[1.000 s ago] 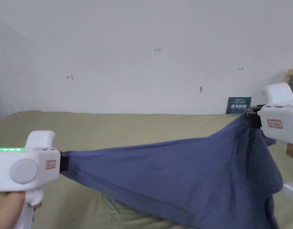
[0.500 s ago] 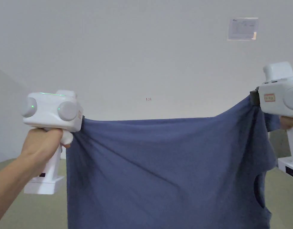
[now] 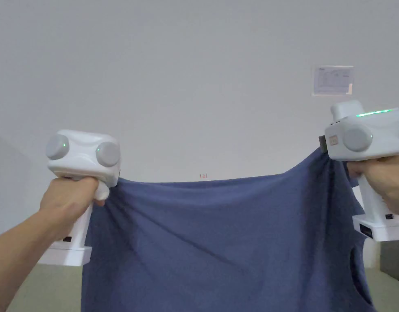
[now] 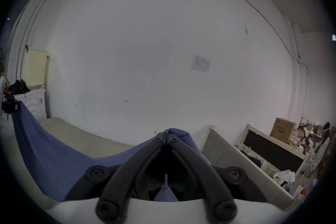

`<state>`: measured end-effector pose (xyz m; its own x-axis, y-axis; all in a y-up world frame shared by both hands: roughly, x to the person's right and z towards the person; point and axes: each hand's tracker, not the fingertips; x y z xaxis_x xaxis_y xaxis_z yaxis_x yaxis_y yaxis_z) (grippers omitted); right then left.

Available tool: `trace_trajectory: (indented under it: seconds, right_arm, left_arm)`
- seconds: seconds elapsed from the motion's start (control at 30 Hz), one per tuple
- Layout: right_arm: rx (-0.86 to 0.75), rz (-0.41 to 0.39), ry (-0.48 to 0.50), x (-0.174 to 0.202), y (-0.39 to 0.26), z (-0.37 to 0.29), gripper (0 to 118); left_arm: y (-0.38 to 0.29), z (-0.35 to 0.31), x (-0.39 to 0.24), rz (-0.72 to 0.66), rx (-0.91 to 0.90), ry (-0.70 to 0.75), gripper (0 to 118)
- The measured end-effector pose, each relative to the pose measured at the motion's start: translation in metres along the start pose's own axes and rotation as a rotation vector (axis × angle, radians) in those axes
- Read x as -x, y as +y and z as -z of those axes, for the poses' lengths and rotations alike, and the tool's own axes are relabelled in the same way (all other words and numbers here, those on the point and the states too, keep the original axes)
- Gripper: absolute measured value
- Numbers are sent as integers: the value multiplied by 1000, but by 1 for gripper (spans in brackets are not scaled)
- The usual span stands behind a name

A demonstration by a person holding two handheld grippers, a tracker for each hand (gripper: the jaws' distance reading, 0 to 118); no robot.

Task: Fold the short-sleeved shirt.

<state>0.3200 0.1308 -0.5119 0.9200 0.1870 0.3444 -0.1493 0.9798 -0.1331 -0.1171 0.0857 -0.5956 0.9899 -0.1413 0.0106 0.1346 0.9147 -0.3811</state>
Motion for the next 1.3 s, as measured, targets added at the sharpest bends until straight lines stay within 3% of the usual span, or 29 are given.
trace_trajectory:
  seconds: [0.4,0.57,0.77,1.03,1.3]
  right_arm:
    - [14,24,-35,22,-7,120,0]
    - [49,38,-23,47,-52,145,0]
    - [153,35,11,70,-152,168,0]
    - [296,95,48,76,-295,139,0]
    - [355,119,100,70,-349,29,0]
  left_arm:
    - [27,117,-15,-33,-25,48,5]
    - [-13,166,-23,-34,0,76,5]
    - [-100,227,-33,5,101,59,5]
    - [-222,245,-36,50,186,4,5]
    - [-295,186,-12,54,227,-47,5]
